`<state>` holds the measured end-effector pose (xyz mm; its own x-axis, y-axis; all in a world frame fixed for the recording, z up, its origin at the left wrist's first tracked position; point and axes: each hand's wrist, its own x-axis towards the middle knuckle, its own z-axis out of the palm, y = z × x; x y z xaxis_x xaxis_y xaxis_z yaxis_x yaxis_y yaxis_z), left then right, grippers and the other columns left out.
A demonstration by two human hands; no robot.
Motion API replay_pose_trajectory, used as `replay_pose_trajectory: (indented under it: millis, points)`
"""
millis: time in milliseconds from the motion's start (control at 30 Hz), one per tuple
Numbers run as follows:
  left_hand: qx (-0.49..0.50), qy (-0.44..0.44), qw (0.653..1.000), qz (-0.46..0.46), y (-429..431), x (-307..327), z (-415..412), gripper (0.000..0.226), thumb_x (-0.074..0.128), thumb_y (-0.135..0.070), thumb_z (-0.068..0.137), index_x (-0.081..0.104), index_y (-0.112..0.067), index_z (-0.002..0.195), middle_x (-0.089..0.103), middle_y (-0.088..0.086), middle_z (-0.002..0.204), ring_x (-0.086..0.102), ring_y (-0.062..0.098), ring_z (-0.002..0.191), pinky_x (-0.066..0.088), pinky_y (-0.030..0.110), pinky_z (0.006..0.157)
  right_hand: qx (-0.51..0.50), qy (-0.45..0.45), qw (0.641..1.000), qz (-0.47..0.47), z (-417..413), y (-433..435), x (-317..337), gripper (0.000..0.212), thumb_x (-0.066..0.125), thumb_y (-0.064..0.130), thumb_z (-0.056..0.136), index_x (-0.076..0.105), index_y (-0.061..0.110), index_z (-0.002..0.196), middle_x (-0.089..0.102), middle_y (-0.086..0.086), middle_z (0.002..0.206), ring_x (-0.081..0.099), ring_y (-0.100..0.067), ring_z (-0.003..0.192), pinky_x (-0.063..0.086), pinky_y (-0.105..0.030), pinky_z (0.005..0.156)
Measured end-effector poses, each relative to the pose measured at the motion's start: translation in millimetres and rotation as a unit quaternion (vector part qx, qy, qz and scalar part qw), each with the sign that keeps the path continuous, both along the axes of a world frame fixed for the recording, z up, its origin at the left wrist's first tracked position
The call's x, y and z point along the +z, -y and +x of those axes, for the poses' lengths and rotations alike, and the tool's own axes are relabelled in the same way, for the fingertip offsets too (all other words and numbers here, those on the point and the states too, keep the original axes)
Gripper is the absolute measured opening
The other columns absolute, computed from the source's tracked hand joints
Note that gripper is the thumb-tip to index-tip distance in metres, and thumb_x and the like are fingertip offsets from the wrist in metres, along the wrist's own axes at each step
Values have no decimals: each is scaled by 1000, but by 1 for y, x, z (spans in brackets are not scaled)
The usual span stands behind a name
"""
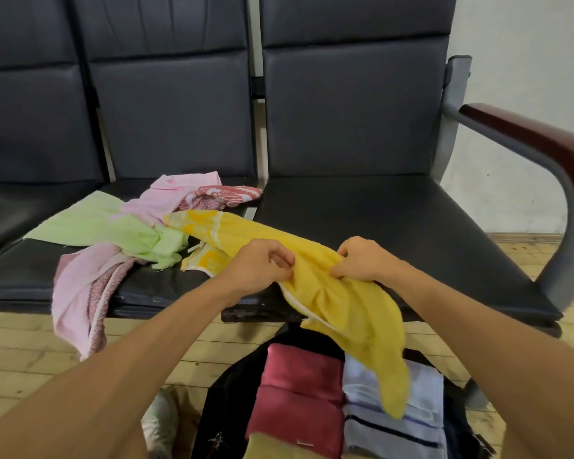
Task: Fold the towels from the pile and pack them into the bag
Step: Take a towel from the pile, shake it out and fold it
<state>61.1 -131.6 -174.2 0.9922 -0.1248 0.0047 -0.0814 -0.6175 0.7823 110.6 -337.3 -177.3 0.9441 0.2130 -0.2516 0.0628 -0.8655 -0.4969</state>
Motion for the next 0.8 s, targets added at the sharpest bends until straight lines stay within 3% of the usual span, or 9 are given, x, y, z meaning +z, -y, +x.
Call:
replay_pose_trajectory:
  millis: [100,200,267,400,567,667,800]
  points:
    - [9,-9,1000,-24,-3,5,-7,32,74,7,75,69,-15,97,68,1,92,57,-4,65,43,12,61,-51,-38,988,141,-6,2,10,14,66,22,82,61,10,77,59,-5,87,58,-18,82,47,-33,73]
    - [28,26,998,-41,-6,16,-13,46,69,18,69,68,-22,91,68,0,99,64,8,85,52,22,75,-116,-109,910,384,-16,18,26,14,57,13,86,65,9,96,63,-9,101,61,-25,97,49,-40,90]
    - [34,57,996,-53,-5,25,-18,49,67,19,69,69,-25,89,68,-1,105,65,13,100,54,28,85,-150,-119,869,457,-21,31,36,27,58,9,84,64,8,110,65,-13,112,64,-30,103,50,-47,96]
    - [16,132,990,-54,6,47,-29,53,61,17,73,71,-31,92,70,-2,110,64,13,106,55,29,90,-189,-84,836,508,-37,49,59,38,63,4,83,60,8,121,66,-16,118,66,-34,104,53,-50,90]
    - [33,285,958,-8,18,54,-44,52,61,13,71,73,-26,102,63,-12,114,59,5,106,47,16,91,-151,-70,784,597,-65,69,82,26,64,20,91,68,9,115,73,-10,104,71,-25,94,57,-42,79]
    - [62,287,955,45,13,32,-50,41,68,8,76,74,-17,107,62,-3,123,57,9,108,41,8,89,-147,-69,790,592,-78,79,71,20,63,20,92,70,8,107,75,-8,100,73,-22,87,56,-38,76]
    - [77,261,957,99,-1,20,-49,28,73,0,80,75,-10,105,64,5,121,60,20,109,46,26,95,-137,-63,818,555,-80,92,57,24,61,13,92,67,8,114,70,-10,110,69,-23,98,55,-38,82]
